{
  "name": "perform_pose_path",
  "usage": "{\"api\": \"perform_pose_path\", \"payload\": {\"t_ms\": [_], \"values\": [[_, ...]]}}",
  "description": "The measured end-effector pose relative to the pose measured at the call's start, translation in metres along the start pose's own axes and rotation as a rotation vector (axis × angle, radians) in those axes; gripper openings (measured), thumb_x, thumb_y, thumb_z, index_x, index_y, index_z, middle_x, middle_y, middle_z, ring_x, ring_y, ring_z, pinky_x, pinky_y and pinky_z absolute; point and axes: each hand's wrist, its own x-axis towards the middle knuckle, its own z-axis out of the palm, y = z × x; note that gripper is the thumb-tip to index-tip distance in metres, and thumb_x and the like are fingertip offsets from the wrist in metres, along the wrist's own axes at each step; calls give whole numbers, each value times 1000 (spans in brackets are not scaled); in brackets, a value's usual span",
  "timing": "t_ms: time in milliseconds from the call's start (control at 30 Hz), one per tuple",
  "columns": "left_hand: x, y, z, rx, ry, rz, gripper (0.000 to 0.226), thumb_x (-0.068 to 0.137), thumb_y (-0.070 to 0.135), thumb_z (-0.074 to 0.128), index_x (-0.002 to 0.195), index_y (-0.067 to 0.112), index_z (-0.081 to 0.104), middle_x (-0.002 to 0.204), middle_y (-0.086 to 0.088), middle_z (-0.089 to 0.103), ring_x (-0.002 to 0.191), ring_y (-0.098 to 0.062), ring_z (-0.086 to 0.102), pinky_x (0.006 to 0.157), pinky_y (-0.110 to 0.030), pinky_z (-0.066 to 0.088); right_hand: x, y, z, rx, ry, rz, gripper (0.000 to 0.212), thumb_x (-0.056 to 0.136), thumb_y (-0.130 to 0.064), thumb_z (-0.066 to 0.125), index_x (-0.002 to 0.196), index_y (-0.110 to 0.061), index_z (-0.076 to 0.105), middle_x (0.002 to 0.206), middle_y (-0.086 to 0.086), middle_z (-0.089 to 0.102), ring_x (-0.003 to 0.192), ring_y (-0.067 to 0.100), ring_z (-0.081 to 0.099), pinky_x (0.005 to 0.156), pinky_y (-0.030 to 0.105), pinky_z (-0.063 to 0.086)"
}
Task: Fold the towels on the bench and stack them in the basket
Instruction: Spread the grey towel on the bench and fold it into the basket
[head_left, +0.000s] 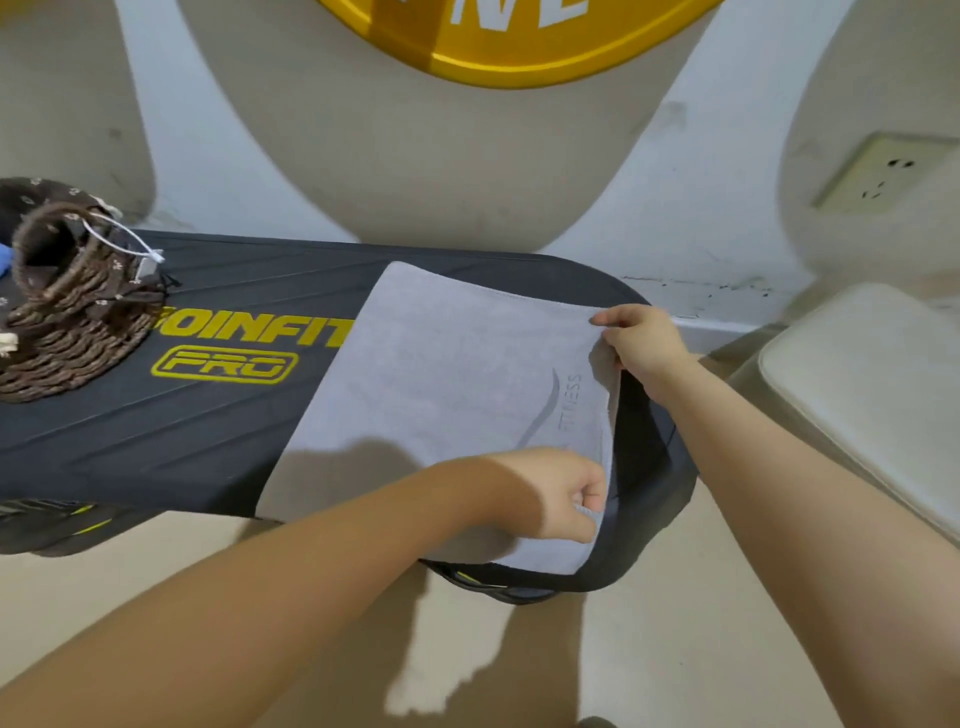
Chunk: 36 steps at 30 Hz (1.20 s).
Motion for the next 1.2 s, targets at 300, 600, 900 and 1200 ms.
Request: {"api": "perform_pose_path", "payload": {"t_ms": [300,600,900,1200], "values": [[11,-12,10,-356,85,-78,20,94,35,47,103,22,58,66,10,53,53,-3,47,63,-17,43,13,13,0,-126,125,-15,21,88,-5,48,103,-11,62,109,8,63,99,24,56,77,28,41],[44,-116,-106,71,915,-215,35,96,7,33,127,8,50,127,-15,52,118,-30,47,97,-31,37,27,17,10,-287,290,55,40,87,-20,54,52,-22,34,82,10,47,77,25,44,64,28,34],[62,-160,-140,494,753,-300,29,97,19,39,122,12,52,127,-11,48,121,-31,37,99,-38,27,24,14,9,-359,323,36,15,86,-2,51,84,3,65,112,20,59,93,32,59,74,36,49],[33,-174,-161,753,723,-412,35,92,41,41,77,13,56,93,-14,65,92,-31,57,74,-32,32,14,-8,32,-478,278,-19,17,88,-7,46,101,-5,56,109,19,58,98,36,53,75,35,39]]}}
